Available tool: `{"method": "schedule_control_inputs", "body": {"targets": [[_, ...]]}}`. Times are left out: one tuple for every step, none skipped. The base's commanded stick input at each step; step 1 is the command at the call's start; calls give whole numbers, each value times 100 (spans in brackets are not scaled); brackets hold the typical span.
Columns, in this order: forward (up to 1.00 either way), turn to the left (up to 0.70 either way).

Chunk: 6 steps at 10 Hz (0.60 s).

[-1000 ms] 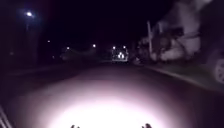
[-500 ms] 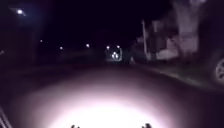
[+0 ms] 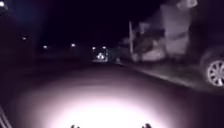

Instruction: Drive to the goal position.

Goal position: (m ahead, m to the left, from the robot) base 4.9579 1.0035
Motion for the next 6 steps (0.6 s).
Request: {"method": "schedule_control_inputs", "body": {"targets": [[70, 0], [70, 0], [70, 0], [70, 0], [70, 0], [70, 0]]}}
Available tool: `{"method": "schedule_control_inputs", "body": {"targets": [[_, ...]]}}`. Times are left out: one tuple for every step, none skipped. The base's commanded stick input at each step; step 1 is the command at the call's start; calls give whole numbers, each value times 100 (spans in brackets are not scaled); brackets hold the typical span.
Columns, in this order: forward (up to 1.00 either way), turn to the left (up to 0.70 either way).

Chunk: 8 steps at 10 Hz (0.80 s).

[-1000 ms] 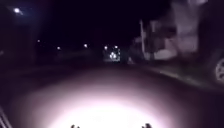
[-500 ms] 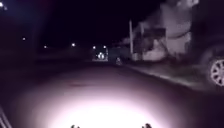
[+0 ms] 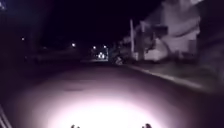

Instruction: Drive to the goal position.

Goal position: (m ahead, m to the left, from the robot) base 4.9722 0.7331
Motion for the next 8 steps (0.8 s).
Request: {"method": "schedule_control_inputs", "body": {"targets": [[70, 0], [70, 0], [70, 0], [70, 0], [70, 0], [70, 0], [70, 0], [70, 0]]}}
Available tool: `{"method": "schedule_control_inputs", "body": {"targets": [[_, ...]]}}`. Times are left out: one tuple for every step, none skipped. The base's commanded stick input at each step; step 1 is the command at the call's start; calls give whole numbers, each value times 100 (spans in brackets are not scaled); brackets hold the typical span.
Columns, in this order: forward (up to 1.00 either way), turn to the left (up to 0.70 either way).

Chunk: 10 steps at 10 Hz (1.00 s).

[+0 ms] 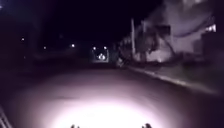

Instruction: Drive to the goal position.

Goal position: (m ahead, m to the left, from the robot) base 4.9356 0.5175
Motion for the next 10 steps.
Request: {"method": "schedule_control_inputs", "body": {"targets": [[70, 0], [70, 0], [70, 0], [70, 0], [70, 0], [70, 0], [70, 0], [70, 0], [70, 0], [70, 0]]}}
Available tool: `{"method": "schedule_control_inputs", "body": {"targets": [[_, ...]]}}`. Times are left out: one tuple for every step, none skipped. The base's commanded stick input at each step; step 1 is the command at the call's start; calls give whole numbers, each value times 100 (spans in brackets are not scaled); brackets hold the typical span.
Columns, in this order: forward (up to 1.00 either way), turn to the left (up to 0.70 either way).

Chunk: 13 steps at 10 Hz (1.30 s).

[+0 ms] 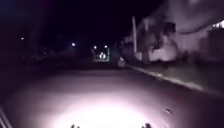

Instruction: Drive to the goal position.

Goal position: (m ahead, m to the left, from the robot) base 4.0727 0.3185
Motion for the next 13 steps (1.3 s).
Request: {"method": "schedule_control_inputs", "body": {"targets": [[70, 0], [70, 0], [70, 0], [70, 0], [70, 0], [70, 0], [70, 0], [70, 0], [70, 0], [70, 0], [70, 0], [70, 0], [70, 0]]}}
